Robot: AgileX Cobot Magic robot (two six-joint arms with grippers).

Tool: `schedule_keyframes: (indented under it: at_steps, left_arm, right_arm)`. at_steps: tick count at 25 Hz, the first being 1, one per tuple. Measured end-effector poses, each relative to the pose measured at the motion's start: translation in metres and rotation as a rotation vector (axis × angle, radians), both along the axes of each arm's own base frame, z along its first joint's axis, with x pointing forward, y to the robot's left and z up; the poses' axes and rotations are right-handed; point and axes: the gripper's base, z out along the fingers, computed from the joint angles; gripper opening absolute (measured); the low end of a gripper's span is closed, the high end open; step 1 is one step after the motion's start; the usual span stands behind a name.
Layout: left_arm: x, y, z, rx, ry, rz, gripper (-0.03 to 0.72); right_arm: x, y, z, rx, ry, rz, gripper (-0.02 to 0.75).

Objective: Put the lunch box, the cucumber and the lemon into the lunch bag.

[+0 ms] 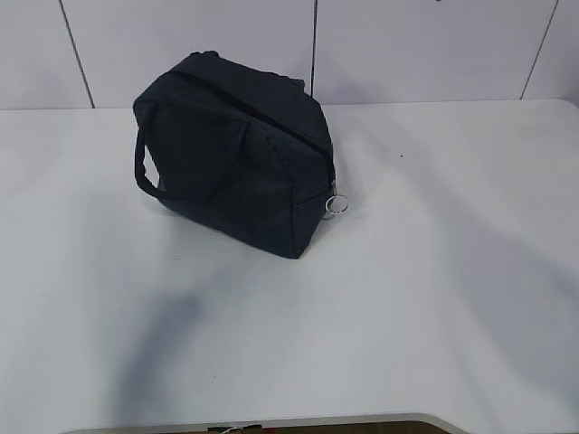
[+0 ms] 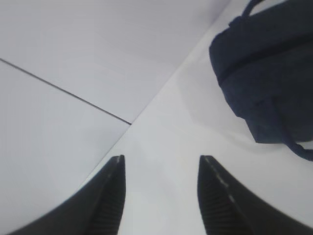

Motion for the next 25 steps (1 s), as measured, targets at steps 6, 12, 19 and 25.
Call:
schedule_keyframes:
  at_steps: [6,12,19,25]
  left_arm:
    - [-0.032,0.012,0.032,-0.108,-0.1,0.047,0.335]
    - [-0.059,0.021,0.052,-0.197,-0.146,0.08,0.33]
    - [-0.082,0.028,0.057,-0.251,-0.096,0.124,0.326]
    - [-0.091,0.032,0.046,-0.245,0.047,0.175,0.326]
  right_arm:
    - [-0.04,-0.012,0.028,0.027,-0.072,-0.028,0.375]
    - [-0.076,-0.023,0.034,0.017,-0.098,-0.046,0.375]
    - [-0.118,-0.048,0.029,-0.072,-0.143,-0.145,0.375]
    - [-0.149,-0.065,0.021,-0.067,-0.231,-0.268,0.375]
